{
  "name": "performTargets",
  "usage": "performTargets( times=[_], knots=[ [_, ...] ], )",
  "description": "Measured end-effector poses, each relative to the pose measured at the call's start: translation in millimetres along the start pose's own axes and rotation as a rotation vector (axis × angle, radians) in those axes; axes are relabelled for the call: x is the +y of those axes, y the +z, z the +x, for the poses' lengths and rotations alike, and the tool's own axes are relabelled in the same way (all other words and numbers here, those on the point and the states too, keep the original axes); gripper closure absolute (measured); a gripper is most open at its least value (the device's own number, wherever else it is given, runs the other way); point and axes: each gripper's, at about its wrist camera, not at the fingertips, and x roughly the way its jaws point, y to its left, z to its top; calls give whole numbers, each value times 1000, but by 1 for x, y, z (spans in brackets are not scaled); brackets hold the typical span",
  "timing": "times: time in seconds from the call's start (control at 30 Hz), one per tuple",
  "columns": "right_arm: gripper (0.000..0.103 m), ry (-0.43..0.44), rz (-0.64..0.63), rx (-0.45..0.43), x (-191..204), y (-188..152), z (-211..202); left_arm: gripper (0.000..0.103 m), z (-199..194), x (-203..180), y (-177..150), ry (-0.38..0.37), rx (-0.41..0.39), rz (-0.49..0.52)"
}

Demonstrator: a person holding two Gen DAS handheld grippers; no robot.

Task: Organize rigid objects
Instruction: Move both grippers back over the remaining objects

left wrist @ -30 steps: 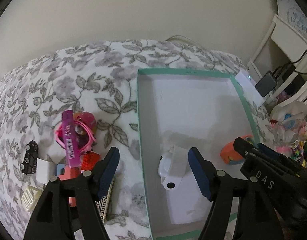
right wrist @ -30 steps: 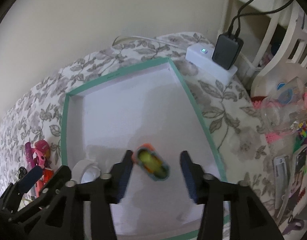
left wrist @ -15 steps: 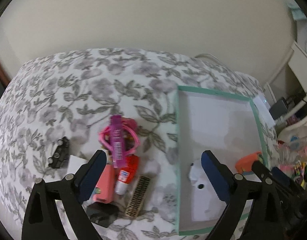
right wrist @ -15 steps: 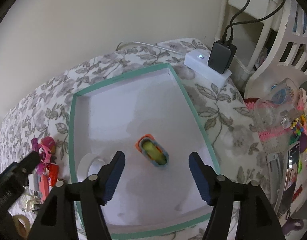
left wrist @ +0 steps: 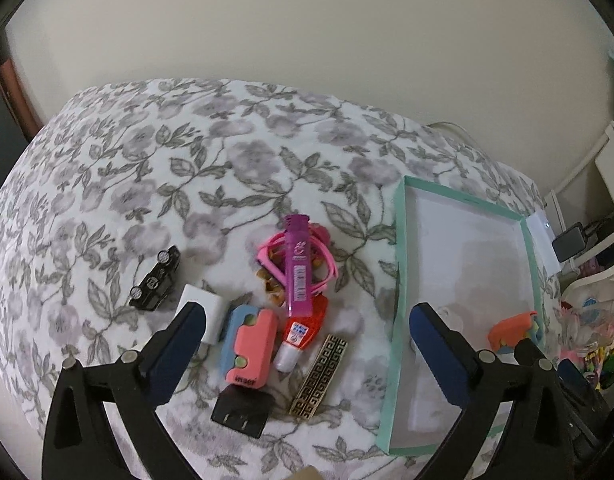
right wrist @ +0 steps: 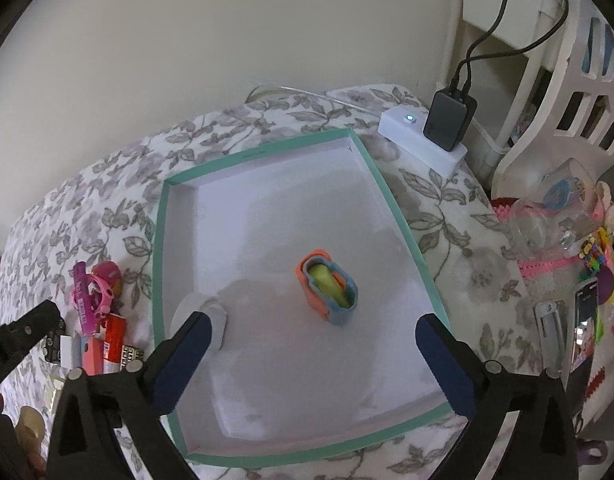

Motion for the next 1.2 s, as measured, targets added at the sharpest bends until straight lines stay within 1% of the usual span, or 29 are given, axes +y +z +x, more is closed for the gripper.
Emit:
performTargets(
  times=[0.13,0.23,0.3,0.4,0.57,0.63,0.8,0.9,0.97,1.07,1.2],
  knots=[
    [0,12,-23,-35,15,-2,-19,1,-14,10,-4,5,-25,-17],
    [0,38,-58,-75,36,-3,-42,1,-32,24,-5,-11,-50,-54],
    [0,49,-82,-92,50,-6,-52,1,-41,37,-7,-5,-64,-83],
    [0,88,-105,-95,72,-14,-61,1,-49,60,-12,37,-68,-127],
    [0,141,-155,-47,109,-31,-54,1,-49,104,-21,173,-41,-157],
    [0,153,-177,-34,121,-37,-50,1,-46,121,-23,186,-35,-186],
    [0,195,-221,-6,146,-49,-39,1,-31,162,-27,205,27,-285],
    [0,223,-241,26,158,-57,-30,1,-16,180,-30,200,96,-330],
    [0,244,-246,57,165,-63,-24,1,-9,188,-34,199,132,-353],
    [0,258,-256,94,174,-70,-16,1,-1,195,-40,219,175,-378],
    [3,285,-261,131,184,-79,-8,1,5,204,-45,224,204,-417]
  ],
)
